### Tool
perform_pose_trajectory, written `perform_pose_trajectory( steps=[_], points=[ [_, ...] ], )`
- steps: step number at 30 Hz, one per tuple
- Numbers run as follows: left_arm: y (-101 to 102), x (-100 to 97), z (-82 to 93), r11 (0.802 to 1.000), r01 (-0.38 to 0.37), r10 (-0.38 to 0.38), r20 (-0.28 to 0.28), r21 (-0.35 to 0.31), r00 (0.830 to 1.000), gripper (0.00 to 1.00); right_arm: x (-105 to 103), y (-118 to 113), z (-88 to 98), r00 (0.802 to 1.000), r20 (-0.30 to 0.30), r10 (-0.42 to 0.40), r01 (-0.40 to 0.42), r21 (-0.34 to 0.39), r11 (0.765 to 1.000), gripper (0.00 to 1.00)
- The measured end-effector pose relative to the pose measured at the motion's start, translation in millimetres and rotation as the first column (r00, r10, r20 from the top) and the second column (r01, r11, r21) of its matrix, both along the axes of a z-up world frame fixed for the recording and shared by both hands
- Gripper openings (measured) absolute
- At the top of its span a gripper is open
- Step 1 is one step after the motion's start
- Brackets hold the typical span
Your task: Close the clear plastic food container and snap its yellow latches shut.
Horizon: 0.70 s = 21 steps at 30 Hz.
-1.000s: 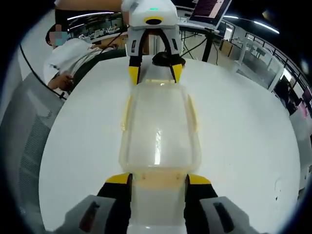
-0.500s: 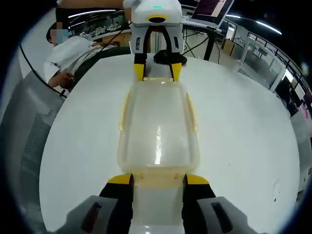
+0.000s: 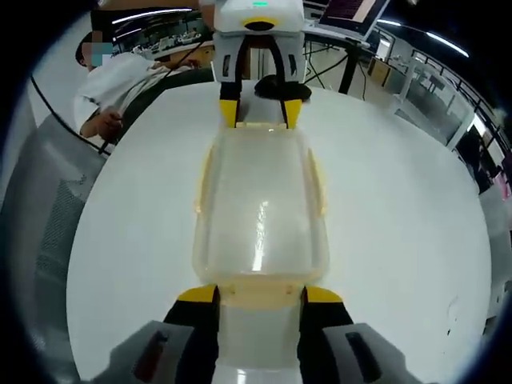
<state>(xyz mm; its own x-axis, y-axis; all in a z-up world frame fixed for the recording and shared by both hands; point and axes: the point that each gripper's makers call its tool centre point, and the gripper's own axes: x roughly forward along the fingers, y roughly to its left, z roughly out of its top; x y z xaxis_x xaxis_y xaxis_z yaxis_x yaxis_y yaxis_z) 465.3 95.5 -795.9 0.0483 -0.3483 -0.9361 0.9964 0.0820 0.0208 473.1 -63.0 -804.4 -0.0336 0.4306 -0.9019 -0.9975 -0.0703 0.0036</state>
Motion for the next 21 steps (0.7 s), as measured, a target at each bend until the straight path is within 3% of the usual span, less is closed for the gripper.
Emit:
perform_pose_trajectory(
  steps=[16, 21],
  points=[
    [3.7, 5.7, -1.4, 1.000, -0.023, 0.023, 0.003, -0.018, 1.000, 0.37, -0.8, -0.9, 0.7, 1.000, -0.003, -0.014, 0.014, 0.002, 1.000, 0.35],
    [4.6, -0.5, 0.9, 1.000, -0.030, 0.030, -0.001, 0.002, 1.000, 0.37, -6.4, 1.9, 3.1, 1.000, -0.002, -0.006, 0.006, 0.011, 1.000, 0.35]
  ],
)
